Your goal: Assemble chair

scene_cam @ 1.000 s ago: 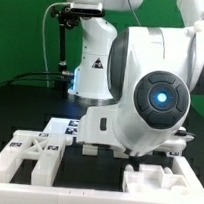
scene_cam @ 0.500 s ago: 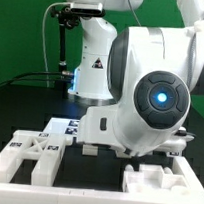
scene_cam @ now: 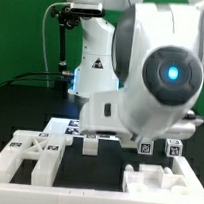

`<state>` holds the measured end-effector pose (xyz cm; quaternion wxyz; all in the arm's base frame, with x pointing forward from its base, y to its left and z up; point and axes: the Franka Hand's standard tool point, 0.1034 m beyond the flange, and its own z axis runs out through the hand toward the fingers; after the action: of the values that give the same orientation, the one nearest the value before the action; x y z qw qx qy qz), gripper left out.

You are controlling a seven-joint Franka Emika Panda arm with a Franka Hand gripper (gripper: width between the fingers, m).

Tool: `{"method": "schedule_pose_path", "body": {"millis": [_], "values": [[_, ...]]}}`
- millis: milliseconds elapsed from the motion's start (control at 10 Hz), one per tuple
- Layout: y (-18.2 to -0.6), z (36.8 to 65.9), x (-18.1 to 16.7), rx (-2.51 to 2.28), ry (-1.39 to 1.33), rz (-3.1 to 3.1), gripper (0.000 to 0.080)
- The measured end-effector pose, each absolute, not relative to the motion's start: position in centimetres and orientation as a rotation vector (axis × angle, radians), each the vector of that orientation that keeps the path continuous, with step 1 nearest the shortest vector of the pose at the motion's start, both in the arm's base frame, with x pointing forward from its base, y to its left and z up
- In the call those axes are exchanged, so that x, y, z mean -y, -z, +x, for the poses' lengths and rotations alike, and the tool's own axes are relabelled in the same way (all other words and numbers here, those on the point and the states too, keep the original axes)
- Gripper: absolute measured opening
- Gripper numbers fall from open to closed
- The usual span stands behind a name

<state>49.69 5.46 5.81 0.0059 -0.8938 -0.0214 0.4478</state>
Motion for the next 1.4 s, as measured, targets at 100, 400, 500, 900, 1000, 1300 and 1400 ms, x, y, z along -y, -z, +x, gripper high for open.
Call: {"method": "schedule_pose_path", "body": {"millis": [100, 400, 500, 900, 1000, 1300, 1400], "values": [[-6.2, 49.6, -5.8, 0.068, -1.397, -2.807, 0.0285], [-5.4, 49.8, -6.3, 0.087, -1.111, -2.926, 0.0285], [-6.0, 50.5, -6.6, 0.087, -1.01, -2.961, 0.0285], [-12.5, 56.0, -7.5, 0.163, -0.592, -3.044, 0.0285], [-12.1, 55.4, -7.4, 0.161, -0.546, -3.053, 0.0285], [-13.4, 58.7, -8.9, 0.199, -0.165, -3.114, 0.0285], [-15.0, 61.2, -9.8, 0.221, -0.009, -3.108, 0.0285]]}}
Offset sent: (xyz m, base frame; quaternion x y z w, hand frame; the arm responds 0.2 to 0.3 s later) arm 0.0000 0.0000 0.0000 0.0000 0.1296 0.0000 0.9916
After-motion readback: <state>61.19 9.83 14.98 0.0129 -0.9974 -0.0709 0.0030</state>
